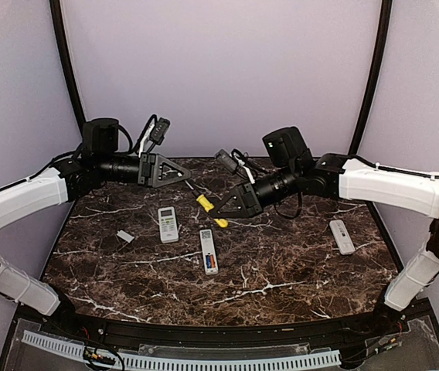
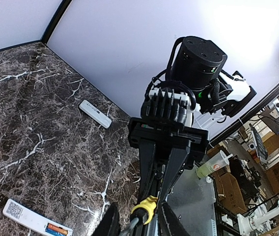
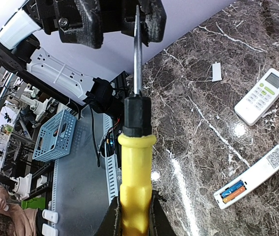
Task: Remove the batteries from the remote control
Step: Pass from the right arm to the left
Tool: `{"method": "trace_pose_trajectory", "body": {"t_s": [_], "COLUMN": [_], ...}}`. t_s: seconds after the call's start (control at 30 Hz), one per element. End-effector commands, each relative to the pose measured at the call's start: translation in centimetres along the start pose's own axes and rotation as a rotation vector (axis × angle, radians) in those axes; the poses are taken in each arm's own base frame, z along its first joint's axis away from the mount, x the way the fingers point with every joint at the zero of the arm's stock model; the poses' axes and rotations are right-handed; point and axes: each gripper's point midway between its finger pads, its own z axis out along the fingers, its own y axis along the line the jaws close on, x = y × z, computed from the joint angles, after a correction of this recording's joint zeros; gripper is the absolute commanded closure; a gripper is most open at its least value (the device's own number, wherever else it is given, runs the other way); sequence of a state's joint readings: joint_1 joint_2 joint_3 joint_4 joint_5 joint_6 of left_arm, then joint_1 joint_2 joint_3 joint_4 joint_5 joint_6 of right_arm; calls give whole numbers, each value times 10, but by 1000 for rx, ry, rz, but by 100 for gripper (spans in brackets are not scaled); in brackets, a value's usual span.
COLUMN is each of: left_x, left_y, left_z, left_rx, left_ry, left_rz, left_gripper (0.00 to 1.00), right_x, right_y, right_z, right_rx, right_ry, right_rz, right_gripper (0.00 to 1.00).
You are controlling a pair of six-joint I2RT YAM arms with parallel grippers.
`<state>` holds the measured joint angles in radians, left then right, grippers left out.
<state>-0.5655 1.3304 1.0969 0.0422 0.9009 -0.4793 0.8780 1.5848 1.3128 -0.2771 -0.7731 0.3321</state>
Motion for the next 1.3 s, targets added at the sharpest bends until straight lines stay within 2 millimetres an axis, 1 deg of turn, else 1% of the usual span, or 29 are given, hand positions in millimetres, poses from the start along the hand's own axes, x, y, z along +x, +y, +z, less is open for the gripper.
{"method": "trace_pose_trajectory", "body": {"t_s": [0.0,0.27,0.43,0.57,0.73,0.9,1.13,1.2,1.27], "left_x": [0,6,7,7,7,7,7,7,7], "left_y": [-7,-3,-2,-3,-5,-7,-9,-10,-10], "left_z": [1,0,1,0,0,0,0,0,0], "left_rx": [37,26,24,26,38,49,58,59,59], "left_ry": [2,11,14,13,12,16,18,19,19], "left_rz": [17,2,-3,-2,-1,-5,-5,-7,-7], "left_gripper": [75,75,76,77,86,88,84,80,79], "right_x": [-8,-11,-15,-16,-15,-16,-16,-17,-17], "right_y": [8,11,17,17,16,17,18,19,20], "right_z": [2,0,-4,-4,-5,-6,-8,-8,-9], "right_rx": [-18,-22,-32,-33,-26,-20,-21,-25,-26], "right_ry": [-13,-22,-38,-41,-42,-52,-58,-61,-63], "right_rz": [-35,-49,-67,-69,-69,-77,-79,-82,-84], "right_gripper": [100,100,100,100,100,100,100,100,100]}}
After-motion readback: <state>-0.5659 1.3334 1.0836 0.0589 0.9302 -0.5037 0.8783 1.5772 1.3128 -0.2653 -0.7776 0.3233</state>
